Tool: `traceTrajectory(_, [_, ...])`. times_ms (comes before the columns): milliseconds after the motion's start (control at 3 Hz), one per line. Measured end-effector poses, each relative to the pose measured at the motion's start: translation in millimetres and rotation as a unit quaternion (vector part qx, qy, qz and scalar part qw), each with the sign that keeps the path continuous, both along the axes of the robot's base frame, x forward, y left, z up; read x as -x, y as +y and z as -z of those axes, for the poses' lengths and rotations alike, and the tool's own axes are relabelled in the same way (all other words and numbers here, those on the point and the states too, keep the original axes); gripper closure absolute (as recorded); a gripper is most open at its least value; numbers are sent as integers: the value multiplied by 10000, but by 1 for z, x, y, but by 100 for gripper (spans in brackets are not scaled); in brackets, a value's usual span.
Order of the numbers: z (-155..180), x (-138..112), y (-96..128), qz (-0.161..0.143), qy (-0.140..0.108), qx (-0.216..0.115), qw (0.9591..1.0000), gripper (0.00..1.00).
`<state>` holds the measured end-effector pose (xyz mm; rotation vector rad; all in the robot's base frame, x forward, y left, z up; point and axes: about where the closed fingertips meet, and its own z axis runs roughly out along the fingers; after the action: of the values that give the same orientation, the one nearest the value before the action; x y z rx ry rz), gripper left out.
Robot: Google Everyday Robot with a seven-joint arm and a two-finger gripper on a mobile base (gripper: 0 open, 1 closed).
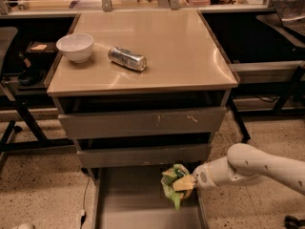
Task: Place green rice chip bag into bottom drawer
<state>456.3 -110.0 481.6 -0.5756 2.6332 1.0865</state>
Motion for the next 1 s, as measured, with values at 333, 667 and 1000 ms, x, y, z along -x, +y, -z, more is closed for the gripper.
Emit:
traceTrajectory(333, [49,-3,13,266,239,-254,9990,100])
traceTrajectory(667, [86,-5,25,438,477,-462,9968,100])
traceTrajectory(1000, [96,0,28,443,579,-512,9960,100])
